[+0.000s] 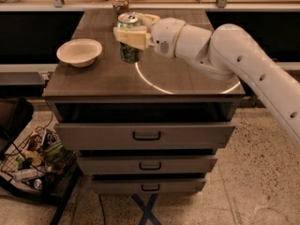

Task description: Move green can near paper bowl

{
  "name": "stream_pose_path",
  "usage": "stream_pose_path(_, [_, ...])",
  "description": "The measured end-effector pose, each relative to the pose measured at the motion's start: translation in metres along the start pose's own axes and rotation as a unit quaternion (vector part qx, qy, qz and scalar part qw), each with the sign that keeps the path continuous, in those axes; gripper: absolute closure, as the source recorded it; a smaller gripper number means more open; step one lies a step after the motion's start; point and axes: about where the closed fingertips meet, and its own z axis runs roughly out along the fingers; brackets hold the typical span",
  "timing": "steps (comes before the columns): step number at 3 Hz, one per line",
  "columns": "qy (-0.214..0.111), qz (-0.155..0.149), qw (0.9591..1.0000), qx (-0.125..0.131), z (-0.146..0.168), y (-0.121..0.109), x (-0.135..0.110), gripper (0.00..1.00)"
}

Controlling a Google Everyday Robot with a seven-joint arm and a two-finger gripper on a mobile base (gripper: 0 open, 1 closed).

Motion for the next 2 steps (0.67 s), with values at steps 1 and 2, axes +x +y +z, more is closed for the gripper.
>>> stream_pose_path(1, [0.003,0.039,0.9991,-0.017,0.013,0.015,0.019,1.00])
stream_pose_path(2, [0.001,0.074,0.9968,-0.028,0.027,0.032,0.038,1.00])
